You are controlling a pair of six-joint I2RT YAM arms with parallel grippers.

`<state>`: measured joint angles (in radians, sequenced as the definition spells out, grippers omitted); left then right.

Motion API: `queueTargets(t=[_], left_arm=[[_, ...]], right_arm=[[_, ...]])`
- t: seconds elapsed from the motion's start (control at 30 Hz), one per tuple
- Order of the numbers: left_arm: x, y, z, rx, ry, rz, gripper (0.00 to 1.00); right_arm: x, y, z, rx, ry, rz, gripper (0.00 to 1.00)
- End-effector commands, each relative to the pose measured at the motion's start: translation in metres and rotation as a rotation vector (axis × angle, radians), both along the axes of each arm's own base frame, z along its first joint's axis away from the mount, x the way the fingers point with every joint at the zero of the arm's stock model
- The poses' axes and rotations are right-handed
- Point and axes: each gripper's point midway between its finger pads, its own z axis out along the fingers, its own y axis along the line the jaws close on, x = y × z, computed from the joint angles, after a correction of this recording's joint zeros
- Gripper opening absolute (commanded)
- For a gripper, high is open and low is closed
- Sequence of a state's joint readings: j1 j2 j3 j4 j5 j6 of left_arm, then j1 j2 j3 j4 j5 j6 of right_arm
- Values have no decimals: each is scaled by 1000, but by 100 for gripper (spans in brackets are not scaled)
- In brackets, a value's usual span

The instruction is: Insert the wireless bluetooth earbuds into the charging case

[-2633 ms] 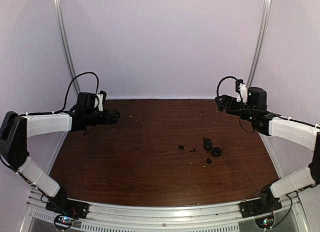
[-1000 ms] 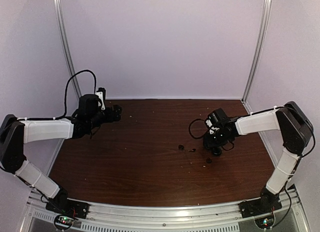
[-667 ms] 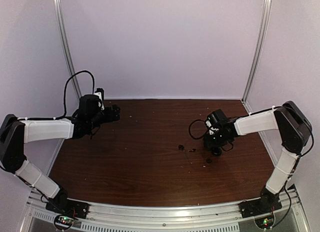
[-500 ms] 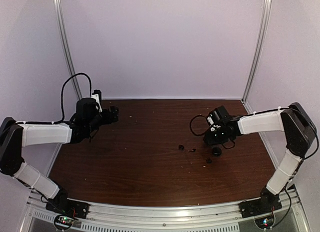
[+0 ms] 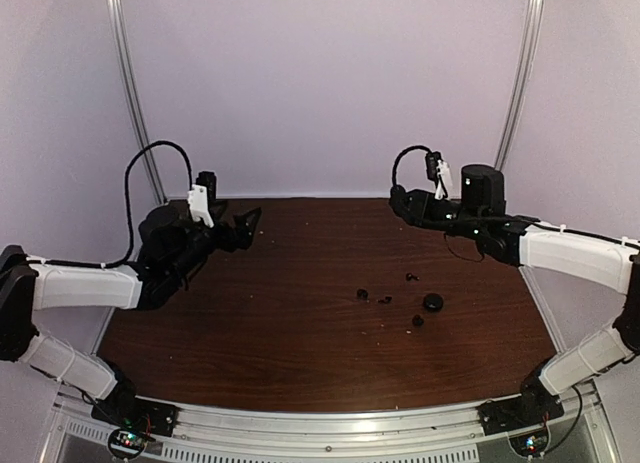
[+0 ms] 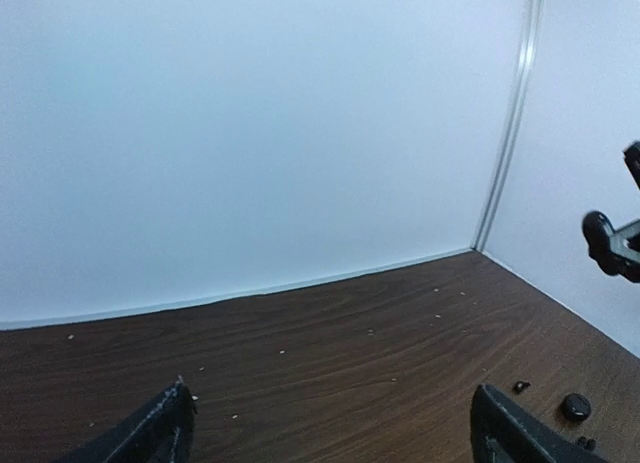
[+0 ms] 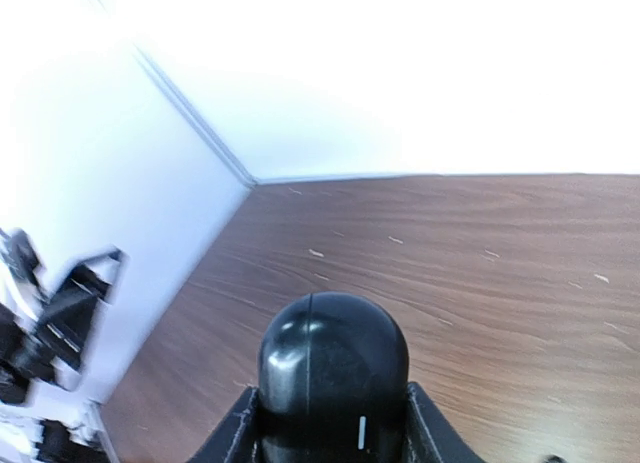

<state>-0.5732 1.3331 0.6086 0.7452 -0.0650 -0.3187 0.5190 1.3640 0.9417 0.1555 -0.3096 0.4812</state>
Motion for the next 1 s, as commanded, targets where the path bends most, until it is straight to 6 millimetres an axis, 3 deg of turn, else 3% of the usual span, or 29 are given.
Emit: queueTargets(t=[0.0, 0.3, 0.4, 0.7, 0.97], left_arm=[[-33, -62, 42, 80, -271, -135, 98], [-78, -149, 56, 157, -515, -242, 98], [-85, -166, 57, 175, -554, -227, 98], [-83, -178, 67, 153, -582, -147, 85], [-88, -173, 72, 124, -617, -141, 69]], right_arm=[[-25, 44, 58, 305, -70, 183, 42], [-51, 84, 86, 506, -114, 243, 42], [-58, 93, 88, 540, -109, 252, 42], [-72, 110, 77, 585, -68, 242, 42], [-74, 111, 73, 589, -58, 245, 41]])
